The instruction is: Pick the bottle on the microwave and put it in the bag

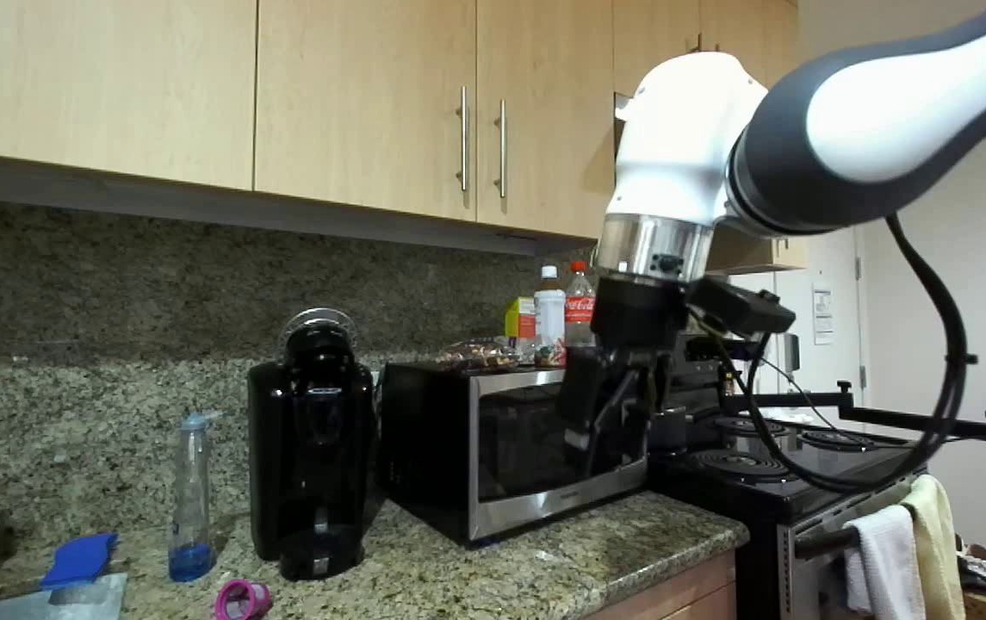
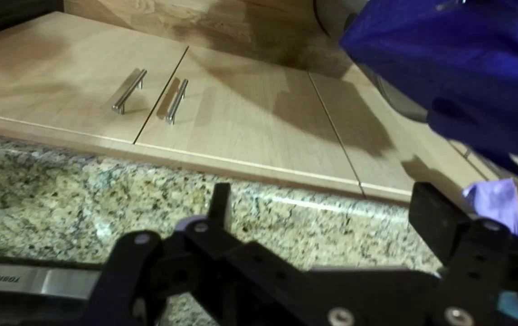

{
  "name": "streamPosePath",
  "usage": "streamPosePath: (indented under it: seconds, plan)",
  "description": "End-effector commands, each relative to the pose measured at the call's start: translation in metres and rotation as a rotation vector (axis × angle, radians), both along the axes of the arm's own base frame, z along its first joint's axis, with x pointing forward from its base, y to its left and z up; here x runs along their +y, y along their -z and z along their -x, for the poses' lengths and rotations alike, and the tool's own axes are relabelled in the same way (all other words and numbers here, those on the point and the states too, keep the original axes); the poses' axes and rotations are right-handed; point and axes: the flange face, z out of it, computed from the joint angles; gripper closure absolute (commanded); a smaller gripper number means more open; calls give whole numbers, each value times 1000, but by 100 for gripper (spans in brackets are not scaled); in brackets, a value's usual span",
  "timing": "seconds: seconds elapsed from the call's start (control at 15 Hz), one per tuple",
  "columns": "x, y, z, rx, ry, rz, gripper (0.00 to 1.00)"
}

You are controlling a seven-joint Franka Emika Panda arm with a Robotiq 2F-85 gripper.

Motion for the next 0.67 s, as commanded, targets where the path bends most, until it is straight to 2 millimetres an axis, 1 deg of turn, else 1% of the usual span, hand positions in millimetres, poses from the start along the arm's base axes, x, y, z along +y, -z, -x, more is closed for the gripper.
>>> streamPosePath:
  seconds: [0.0,0.27,0.47,0.6]
  plan:
    - [-58,-69,-14,-105,125,-29,0]
    - [-119,-143,-30,-245,248,-82,0]
    - [-153,-187,-36,-336,327,-53,0]
    - [-178,-209,-38,-385,401,6,0]
